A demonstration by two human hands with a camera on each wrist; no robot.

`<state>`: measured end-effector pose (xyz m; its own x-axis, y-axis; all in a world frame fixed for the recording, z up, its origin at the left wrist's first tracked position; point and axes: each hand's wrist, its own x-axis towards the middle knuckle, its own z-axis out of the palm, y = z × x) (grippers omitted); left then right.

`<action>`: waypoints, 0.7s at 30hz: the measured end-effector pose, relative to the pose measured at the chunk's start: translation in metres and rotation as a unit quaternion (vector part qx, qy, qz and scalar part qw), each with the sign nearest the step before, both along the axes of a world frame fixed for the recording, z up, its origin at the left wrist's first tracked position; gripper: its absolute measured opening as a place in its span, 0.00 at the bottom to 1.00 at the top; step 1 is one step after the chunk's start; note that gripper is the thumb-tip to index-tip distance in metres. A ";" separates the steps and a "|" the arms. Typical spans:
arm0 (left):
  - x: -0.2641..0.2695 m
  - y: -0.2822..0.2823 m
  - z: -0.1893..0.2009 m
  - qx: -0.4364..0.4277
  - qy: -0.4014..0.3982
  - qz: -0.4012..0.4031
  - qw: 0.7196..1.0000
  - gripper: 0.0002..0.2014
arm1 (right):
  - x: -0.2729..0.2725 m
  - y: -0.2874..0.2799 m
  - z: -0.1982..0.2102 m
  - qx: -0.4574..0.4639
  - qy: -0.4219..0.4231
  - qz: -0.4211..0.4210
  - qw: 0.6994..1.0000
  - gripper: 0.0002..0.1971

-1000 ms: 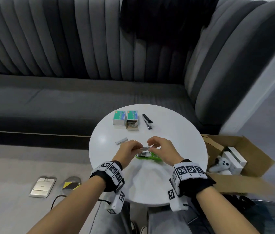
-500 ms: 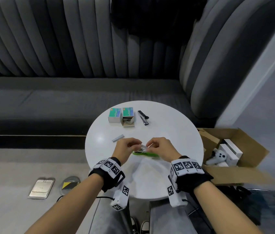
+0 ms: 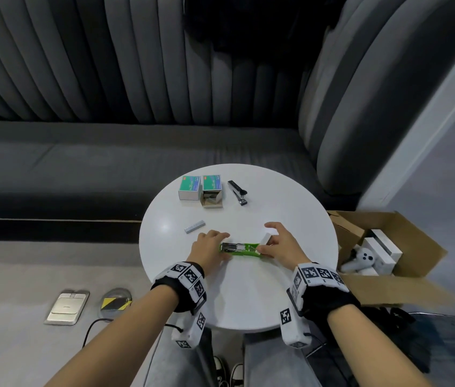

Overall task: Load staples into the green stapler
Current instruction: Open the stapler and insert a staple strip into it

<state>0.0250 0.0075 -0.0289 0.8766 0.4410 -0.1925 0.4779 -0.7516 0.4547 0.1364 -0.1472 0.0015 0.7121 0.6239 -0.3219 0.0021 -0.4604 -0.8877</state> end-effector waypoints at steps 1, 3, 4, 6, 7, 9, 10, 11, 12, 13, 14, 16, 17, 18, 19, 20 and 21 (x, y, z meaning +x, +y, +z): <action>0.002 0.000 0.001 0.010 0.009 -0.009 1.000 0.25 | 0.001 0.000 -0.001 0.016 0.012 -0.009 1.000 0.19; 0.005 -0.001 0.004 0.022 0.012 -0.024 0.999 0.20 | 0.003 0.002 -0.004 0.038 0.020 -0.028 0.999 0.11; 0.006 -0.001 0.005 0.019 0.005 -0.024 1.000 0.17 | 0.004 0.003 -0.007 0.043 0.017 -0.039 0.998 0.08; 0.006 -0.001 0.006 0.001 -0.010 -0.007 1.000 0.14 | 0.006 0.003 -0.012 0.051 0.006 -0.065 0.997 0.05; 0.006 -0.001 0.006 -0.009 -0.013 0.004 1.000 0.14 | 0.006 0.003 -0.014 0.055 0.002 -0.075 0.996 0.05; 0.004 -0.001 0.008 -0.023 -0.010 0.021 0.999 0.17 | 0.005 0.003 -0.017 0.066 -0.003 -0.091 0.994 0.04; 0.004 -0.001 0.008 -0.031 -0.004 0.026 0.999 0.19 | 0.005 0.003 -0.019 0.069 -0.005 -0.097 0.993 0.04; 0.003 -0.001 0.009 -0.038 0.001 0.027 0.999 0.20 | 0.004 0.003 -0.022 0.069 -0.004 -0.102 0.992 0.04; 0.001 -0.002 0.011 -0.042 0.006 0.027 0.999 0.22 | 0.003 0.003 -0.025 0.071 0.002 -0.105 0.992 0.04; 0.000 -0.003 0.012 -0.042 0.013 0.025 0.999 0.23 | 0.002 0.004 -0.028 0.071 0.012 -0.107 0.992 0.05; -0.002 -0.005 0.014 -0.040 0.019 0.022 0.999 0.24 | 0.000 0.004 -0.031 0.073 0.026 -0.109 0.991 0.05; -0.006 -0.007 0.017 -0.024 0.015 0.017 0.999 0.23 | -0.001 0.005 -0.036 0.075 0.044 -0.112 0.990 0.06; -0.007 -0.007 0.017 -0.010 0.001 0.014 1.000 0.21 | -0.001 0.005 -0.037 0.074 0.046 -0.113 0.990 0.06; -0.008 -0.007 0.016 0.006 -0.023 0.010 1.000 0.18 | -0.001 0.005 -0.038 0.073 0.046 -0.113 0.990 0.06; -0.008 -0.005 0.015 0.022 -0.051 0.001 0.998 0.15 | -0.001 0.005 -0.038 0.072 0.048 -0.110 0.990 0.07; -0.007 -0.003 0.013 0.037 -0.072 -0.018 0.997 0.15 | -0.001 0.005 -0.038 0.072 0.050 -0.107 0.990 0.08; -0.004 -0.001 0.010 0.055 -0.080 -0.048 0.994 0.19 | -0.001 0.005 -0.038 0.073 0.053 -0.104 0.991 0.09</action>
<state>0.0207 0.0070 -0.0185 0.9309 0.3654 -0.0028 0.3307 -0.8392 0.4318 0.1358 -0.1423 -0.0364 0.7969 0.5128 -0.3193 -0.1761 -0.3084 -0.9348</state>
